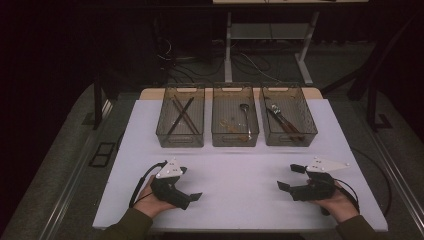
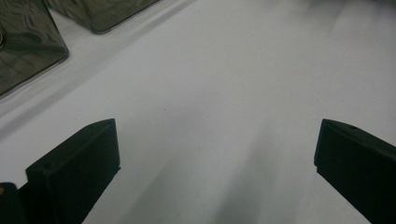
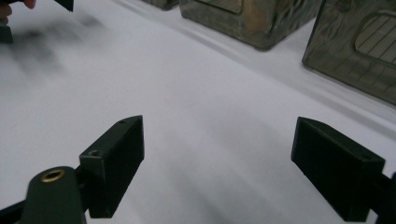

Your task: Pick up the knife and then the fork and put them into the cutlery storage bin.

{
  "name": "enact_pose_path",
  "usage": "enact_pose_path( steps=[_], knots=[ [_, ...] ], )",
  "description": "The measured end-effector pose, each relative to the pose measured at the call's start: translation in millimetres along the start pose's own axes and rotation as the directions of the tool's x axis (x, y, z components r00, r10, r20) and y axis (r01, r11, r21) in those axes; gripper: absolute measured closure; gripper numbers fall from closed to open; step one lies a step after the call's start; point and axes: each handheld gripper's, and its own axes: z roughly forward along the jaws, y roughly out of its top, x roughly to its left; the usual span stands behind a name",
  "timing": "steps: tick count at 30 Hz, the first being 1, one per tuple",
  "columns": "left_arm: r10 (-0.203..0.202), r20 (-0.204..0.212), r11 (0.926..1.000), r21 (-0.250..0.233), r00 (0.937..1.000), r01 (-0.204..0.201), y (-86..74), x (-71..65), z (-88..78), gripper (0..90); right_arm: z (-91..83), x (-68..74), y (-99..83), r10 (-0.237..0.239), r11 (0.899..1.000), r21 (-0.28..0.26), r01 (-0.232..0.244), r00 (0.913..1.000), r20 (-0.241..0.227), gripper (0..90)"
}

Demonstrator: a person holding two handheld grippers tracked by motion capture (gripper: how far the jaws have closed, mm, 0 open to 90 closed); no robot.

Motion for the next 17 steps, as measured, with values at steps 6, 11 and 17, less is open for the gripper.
enact_pose_path(
  steps=[6,11,17],
  knots=[
    [-0.002,0.0,1.0,-0.003,1.0,0.002,0.1,-0.1,-0.4,0.0,0.5,1.6,-6.1,0.019,1.0,0.007,-0.019,0.9997,-0.014,16.8],
    [-0.003,0.0,1.0,-0.004,1.0,0.003,0.1,-0.2,-0.5,0.0,0.8,1.4,-7.0,0.014,1.0,0.016,-0.014,0.9999,-0.006,16.8],
    [-0.001,-0.002,1.0,0.001,1.0,0.001,0.1,0.0,0.0,0.0,1.4,2.2,-7.2,-0.001,1.0,0.024,0.002,1.0,-0.006,16.8]
  ],
)
